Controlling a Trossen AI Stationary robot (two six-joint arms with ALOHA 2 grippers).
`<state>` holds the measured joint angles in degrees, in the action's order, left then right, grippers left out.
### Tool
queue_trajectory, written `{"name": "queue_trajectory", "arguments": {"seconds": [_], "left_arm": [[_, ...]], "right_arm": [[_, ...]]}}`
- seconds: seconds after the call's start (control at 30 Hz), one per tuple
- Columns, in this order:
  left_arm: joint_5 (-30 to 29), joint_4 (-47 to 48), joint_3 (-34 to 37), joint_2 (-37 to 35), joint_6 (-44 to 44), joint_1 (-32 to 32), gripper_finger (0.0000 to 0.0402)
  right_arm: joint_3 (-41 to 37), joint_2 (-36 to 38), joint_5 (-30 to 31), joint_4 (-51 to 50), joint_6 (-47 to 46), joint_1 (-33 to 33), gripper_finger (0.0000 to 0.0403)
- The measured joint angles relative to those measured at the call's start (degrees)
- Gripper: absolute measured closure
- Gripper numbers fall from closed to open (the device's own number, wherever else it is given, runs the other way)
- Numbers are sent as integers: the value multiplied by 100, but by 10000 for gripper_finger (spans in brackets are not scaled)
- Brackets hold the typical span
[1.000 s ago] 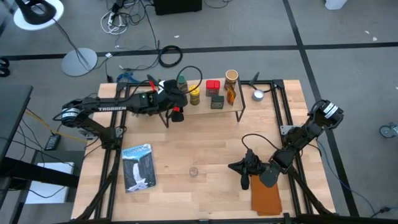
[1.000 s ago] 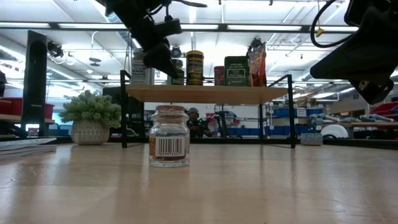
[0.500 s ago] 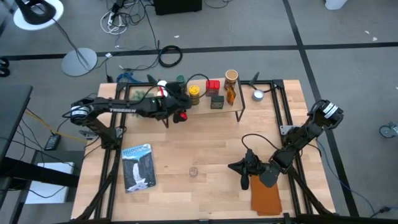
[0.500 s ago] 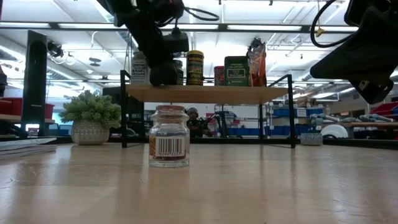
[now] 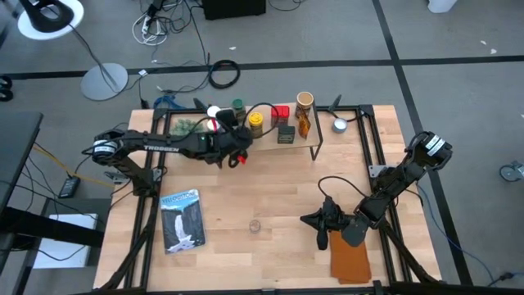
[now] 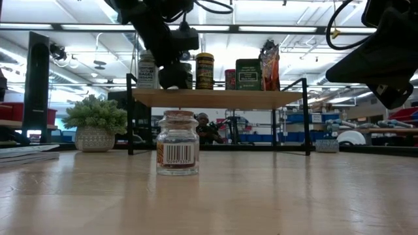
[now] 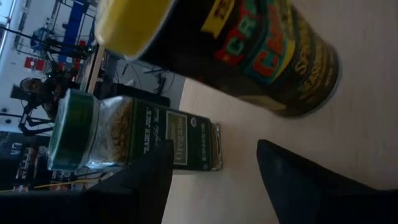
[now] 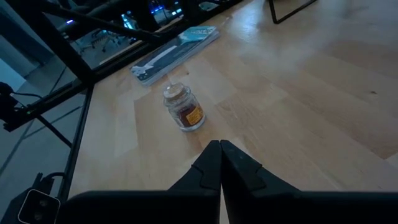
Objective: Shelf spices
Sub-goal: Put the green seasoning bottle on the shelf
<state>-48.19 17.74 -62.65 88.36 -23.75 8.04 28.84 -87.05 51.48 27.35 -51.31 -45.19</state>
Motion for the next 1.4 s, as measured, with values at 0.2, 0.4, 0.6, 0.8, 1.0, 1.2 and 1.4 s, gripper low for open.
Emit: {"name": "queue_trajectory", "arguments": {"seconds": [0.2,0.4,0.6,0.8,1.0,1.2,1.4], "left_arm": [[-249,3,-58,0,1,-244,165],[-638,549,-533,-2,136,-764,165],[-605,1928,-1000,-306,1489,-1257,165],[-139,2704,-781,-1136,3120,-1735,165],[73,2354,196,-1957,3974,-2421,165],[751,391,1784,-2742,4331,-2756,167],[1836,-2311,3456,-3101,3964,-2799,181]], "right_arm": [[0,0,0,0,0,0,401],[0,0,0,0,-50,0,398],[0,0,0,2,-105,2,401],[0,0,-36,56,-162,103,401],[151,0,-369,124,26,501,402],[809,166,-1300,-88,1200,1084,402],[2359,639,-2047,-2751,1829,1884,402]]}}
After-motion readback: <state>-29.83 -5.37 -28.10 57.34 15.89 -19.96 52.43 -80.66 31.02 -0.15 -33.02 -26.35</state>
